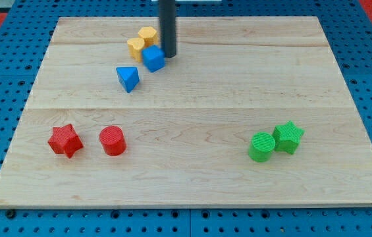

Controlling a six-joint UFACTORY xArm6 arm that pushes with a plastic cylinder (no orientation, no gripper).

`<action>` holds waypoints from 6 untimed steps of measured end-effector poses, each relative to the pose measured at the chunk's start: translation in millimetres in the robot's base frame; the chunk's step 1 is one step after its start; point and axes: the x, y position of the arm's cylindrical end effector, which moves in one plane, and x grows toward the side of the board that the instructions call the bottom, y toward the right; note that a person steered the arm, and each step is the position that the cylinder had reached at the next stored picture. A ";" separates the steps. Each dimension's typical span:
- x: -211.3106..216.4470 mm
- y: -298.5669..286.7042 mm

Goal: Push blue cube below yellow hexagon

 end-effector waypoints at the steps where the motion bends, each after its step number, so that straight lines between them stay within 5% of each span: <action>1: 7.9 17.1; 3: 49.1 -36.3; 5: -29.7 -39.5; 6: -30.6 -16.4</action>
